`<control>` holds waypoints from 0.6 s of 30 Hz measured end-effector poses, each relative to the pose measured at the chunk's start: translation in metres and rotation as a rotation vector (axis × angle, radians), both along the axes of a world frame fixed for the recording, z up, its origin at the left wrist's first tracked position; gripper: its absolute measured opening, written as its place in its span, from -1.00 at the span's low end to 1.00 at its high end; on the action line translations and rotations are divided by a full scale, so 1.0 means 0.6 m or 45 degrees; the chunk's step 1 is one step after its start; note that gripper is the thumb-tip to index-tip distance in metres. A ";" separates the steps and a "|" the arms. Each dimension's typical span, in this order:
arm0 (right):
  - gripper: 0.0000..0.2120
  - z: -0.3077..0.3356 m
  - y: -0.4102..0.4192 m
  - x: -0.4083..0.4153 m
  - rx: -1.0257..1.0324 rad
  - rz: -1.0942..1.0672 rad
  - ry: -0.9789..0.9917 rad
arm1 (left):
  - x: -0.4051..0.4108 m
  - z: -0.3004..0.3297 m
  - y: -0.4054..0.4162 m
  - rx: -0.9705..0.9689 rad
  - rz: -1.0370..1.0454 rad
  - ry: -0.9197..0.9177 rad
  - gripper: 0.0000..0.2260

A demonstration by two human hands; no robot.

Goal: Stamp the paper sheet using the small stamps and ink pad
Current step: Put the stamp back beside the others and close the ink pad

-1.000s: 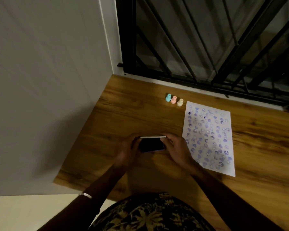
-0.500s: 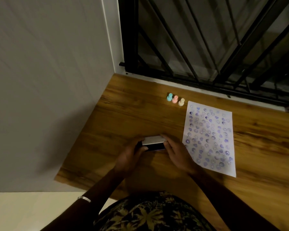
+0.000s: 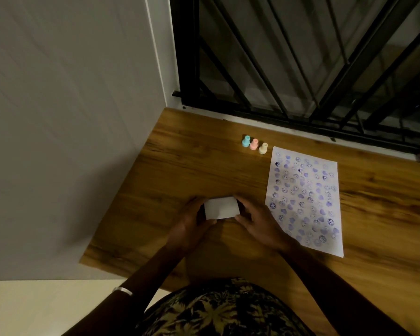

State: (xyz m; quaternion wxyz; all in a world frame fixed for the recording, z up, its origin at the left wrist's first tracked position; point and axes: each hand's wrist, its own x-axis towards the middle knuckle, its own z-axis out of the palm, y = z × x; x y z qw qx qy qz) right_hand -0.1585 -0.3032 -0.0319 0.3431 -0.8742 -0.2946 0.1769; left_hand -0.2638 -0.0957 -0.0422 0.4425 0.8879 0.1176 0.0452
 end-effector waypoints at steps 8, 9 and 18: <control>-0.39 0.004 0.007 0.011 -0.092 0.031 -0.090 | 0.009 -0.002 0.009 0.177 -0.030 -0.019 -0.35; -0.39 0.005 0.008 0.012 -0.093 0.028 -0.083 | 0.009 -0.002 0.009 0.171 -0.028 -0.012 -0.33; -0.16 0.022 0.011 0.019 -0.167 0.018 0.035 | 0.017 -0.004 0.021 -0.059 -0.040 0.200 -0.13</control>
